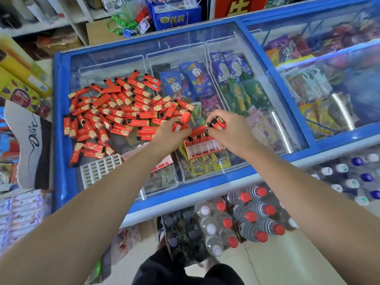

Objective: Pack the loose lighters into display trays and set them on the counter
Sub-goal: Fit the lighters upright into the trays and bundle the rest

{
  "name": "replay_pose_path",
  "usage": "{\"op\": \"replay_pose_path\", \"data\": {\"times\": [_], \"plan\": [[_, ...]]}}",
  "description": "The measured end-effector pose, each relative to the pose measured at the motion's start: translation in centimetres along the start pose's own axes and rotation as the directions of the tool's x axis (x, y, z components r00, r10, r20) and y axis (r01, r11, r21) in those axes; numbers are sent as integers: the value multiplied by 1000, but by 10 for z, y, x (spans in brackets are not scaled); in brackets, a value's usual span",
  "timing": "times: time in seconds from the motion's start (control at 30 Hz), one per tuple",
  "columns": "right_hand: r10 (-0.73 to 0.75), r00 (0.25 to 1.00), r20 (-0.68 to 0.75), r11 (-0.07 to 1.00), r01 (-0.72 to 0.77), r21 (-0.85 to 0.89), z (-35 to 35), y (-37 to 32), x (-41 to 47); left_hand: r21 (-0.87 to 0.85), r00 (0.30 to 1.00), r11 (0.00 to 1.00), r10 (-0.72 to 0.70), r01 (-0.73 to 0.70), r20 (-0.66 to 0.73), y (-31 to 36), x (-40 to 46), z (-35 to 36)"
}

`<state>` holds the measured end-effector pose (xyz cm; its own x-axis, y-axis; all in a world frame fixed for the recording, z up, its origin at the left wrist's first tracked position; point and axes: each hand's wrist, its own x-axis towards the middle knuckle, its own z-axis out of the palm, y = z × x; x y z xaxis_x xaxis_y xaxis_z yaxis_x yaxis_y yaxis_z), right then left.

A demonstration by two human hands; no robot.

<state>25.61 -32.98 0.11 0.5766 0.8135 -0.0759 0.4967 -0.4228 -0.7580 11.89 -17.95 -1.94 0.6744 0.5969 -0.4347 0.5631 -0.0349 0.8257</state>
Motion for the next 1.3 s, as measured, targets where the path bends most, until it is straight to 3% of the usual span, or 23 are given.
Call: {"op": "replay_pose_path", "data": {"times": [0.1,0.33,0.53,0.9,1.3], "plan": [[-66,998,-8,995,65,-78,9,2,-7,-138,994,987,-88,78,-63,-4,0,-2],[-211,975,-65,973,203,-110,21,7,-10,-17,987,988,-156,156,-48,-19,4,5],[-218,976,1,966,216,-142,32,21,-12,97,991,986,-131,134,-38,-30,3,12],[-264,961,88,850,275,-450,72,28,-12,81,985,982,-165,169,-54,-34,4,14],[-302,951,65,797,290,-530,78,27,-11,61,979,977,-201,203,-33,-30,4,12]]}}
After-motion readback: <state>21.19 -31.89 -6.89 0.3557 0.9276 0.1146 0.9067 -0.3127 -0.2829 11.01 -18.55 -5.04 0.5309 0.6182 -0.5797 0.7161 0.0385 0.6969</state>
